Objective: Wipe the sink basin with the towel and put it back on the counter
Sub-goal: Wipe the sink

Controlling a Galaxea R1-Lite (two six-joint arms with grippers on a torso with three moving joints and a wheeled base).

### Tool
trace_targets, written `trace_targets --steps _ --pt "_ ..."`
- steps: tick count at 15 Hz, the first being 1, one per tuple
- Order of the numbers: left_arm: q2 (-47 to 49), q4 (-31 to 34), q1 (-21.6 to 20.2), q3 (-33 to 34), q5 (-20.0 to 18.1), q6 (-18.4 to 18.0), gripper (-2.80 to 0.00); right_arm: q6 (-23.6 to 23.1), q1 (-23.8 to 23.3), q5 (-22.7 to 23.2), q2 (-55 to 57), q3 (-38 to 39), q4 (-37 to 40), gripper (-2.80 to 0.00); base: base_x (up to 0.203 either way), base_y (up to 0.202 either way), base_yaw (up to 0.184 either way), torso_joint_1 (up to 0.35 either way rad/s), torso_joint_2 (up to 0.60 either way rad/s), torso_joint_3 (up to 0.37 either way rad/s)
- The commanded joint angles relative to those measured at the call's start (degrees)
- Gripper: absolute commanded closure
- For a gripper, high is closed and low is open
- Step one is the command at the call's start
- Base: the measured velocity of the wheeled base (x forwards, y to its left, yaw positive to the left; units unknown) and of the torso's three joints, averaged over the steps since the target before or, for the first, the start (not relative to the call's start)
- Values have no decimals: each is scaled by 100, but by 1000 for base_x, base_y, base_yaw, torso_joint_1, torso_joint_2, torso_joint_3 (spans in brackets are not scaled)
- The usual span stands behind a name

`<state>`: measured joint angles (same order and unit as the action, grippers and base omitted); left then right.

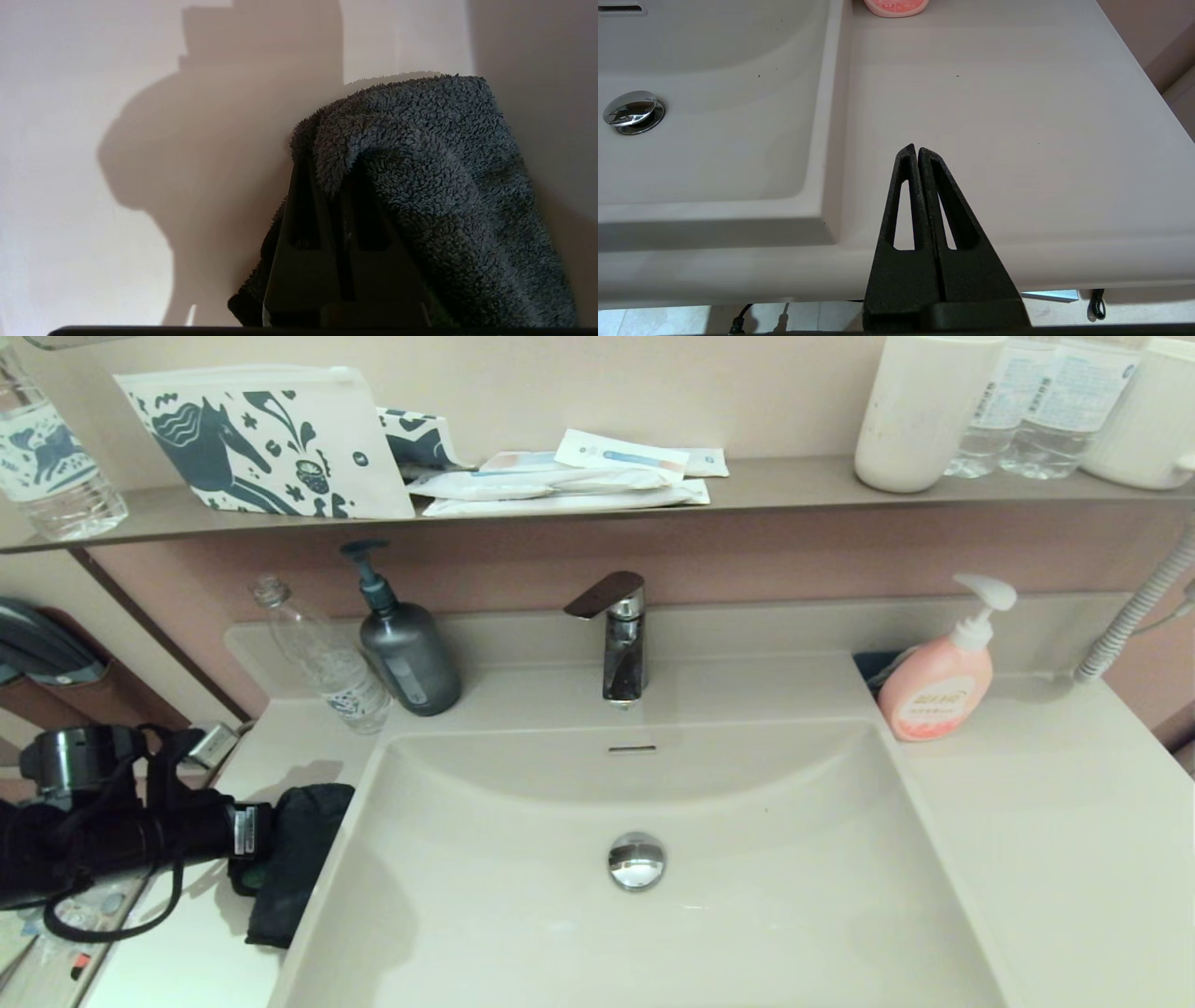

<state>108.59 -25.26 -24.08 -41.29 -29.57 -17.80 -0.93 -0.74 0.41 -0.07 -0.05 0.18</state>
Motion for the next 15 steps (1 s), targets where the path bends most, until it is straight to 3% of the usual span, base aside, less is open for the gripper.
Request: trace_targets --steps 1,15 --pt "230 -12 59 -278 -4 -3 0 -4 3 2 7 2 -1 0 0 0 0 0 0 0" --pt "1218 -1 280 -2032 -215 199 0 -3 4 2 7 -4 -1 0 0 0 0 0 0 0"
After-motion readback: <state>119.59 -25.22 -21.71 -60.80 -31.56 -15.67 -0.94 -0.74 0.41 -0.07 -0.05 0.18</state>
